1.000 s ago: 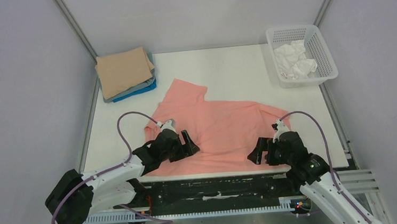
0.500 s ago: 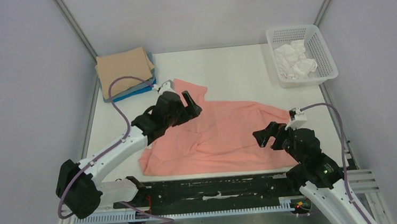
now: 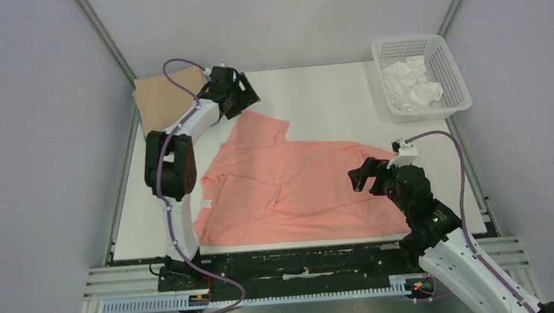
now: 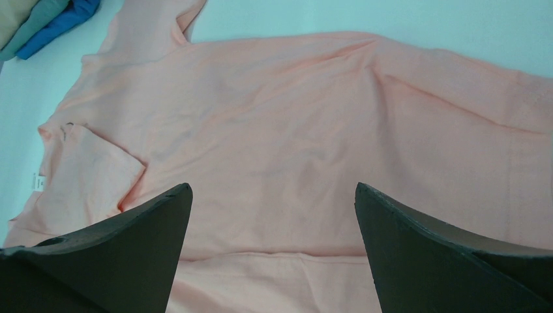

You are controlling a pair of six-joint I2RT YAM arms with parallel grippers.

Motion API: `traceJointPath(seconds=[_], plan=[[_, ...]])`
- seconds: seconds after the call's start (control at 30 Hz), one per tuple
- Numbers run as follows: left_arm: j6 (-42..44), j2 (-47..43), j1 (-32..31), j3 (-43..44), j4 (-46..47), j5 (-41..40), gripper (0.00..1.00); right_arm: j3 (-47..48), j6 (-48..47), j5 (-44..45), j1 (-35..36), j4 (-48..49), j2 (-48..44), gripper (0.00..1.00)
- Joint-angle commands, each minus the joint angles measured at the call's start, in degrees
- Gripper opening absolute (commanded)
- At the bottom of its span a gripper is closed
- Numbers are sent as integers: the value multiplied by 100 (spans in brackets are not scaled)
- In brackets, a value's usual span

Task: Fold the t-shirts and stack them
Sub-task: Grab the side of the flattened tshirt furthest away from the robot with both arms

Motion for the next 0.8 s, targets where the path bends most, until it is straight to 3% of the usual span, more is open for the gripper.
traceJointPath(seconds=[0.0, 0.13, 0.37, 0.53, 0.77], plan=[[340, 851, 160, 906, -414, 458, 88, -39, -398, -70, 15, 619, 296, 98], [394, 1141, 160, 1140, -589, 332, 88, 8, -579, -129, 15, 619, 475, 98], [458, 1357, 113, 975, -724, 1874, 88, -85, -772, 8, 13, 610, 530, 98], [806, 1105, -49, 754, -1128, 1505, 87, -84, -873, -12, 15, 610, 473, 98], [1137, 987, -178, 672, -1531, 604, 60, -104, -913, 0, 15, 603, 429, 98]])
